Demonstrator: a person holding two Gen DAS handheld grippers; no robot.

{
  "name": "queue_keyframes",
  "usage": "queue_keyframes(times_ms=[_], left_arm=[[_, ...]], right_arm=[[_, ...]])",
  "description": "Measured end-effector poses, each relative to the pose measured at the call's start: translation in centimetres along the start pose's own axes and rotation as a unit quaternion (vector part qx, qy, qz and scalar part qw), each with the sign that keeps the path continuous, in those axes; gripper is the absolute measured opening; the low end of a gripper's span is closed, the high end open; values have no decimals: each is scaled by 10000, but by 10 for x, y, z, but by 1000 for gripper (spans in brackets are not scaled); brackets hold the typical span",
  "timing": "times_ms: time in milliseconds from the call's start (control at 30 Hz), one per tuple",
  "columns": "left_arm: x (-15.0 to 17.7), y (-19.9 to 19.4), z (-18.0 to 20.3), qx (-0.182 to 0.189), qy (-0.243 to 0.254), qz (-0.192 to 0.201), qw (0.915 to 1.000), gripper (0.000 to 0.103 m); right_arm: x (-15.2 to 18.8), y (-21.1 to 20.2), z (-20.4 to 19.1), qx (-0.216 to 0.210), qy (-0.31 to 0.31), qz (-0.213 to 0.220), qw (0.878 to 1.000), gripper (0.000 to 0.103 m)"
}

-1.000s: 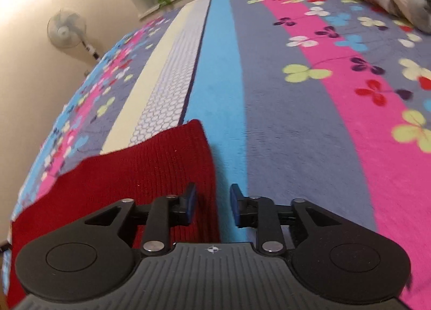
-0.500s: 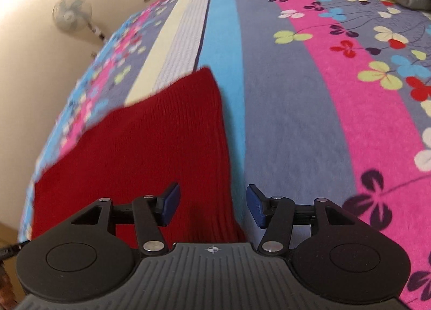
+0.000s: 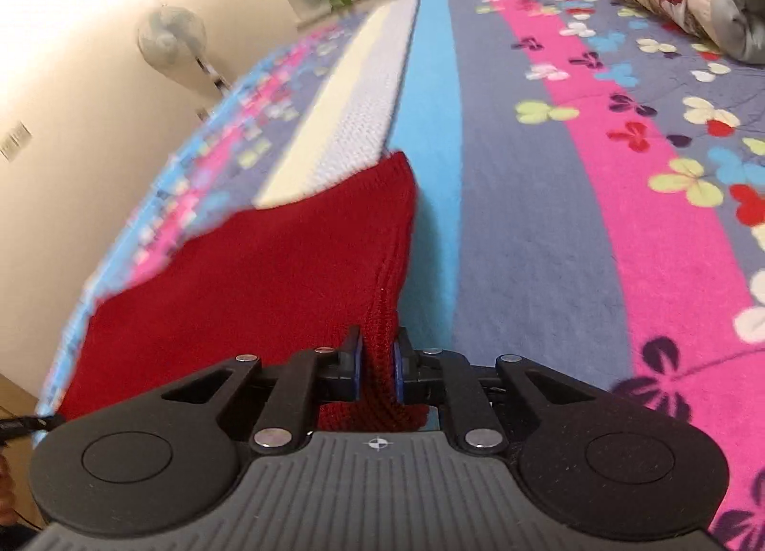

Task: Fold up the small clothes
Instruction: 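Lower the folded hem onto the sweater and open both tools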

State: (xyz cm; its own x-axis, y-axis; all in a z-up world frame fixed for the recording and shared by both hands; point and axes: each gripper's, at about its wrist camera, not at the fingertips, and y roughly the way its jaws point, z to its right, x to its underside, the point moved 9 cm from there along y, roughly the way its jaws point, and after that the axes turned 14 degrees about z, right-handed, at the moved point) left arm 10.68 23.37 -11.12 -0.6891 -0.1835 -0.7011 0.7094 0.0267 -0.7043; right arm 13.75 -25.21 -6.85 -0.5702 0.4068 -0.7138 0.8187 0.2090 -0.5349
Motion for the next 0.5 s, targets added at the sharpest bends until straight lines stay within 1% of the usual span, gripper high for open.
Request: queue_keyframes(times_ms=[33,67,100,133,200,233,267,300,333,400,467,500], left_arm=[[8,8,1,-29,84,-266,9996,16],[13,13,3,-35,176,-426,9989,16],[15,15,5,-61,295,-470,9984,17],[15,14,6,-81,361,-440,9983,20],[11,10,8,-118,405,-324,9986,23],[8,7,8,-126,436,-229,9987,28],[5,4,9,-165,493,-90,9986,29],[-1,1,9,-216,566,75,9981,31],[-6,-3,10,-278,676,287,9969,31],[-19,-14,13,-327,910,752,9925,31],[-25,-23,19,-231,998,1018,9895,31],[-26,-25,22,-176,1006,1048,9892,31]], right_arm=[[10,8,7,197,1,-259,9995,12],[21,15,14,344,20,-508,9981,12],[28,20,17,436,5,-667,9968,12],[29,21,16,447,-47,-672,9967,12],[24,20,10,420,-164,-576,9973,14],[23,18,9,432,-179,-544,9974,16],[20,15,8,495,-218,-473,9974,17],[15,11,8,606,-310,-306,9972,19],[9,6,7,685,-421,-92,9967,23],[-5,-5,1,745,-708,422,9938,23],[-11,-11,-7,514,-875,689,9924,23],[-10,-12,-13,340,-934,722,9924,24]])
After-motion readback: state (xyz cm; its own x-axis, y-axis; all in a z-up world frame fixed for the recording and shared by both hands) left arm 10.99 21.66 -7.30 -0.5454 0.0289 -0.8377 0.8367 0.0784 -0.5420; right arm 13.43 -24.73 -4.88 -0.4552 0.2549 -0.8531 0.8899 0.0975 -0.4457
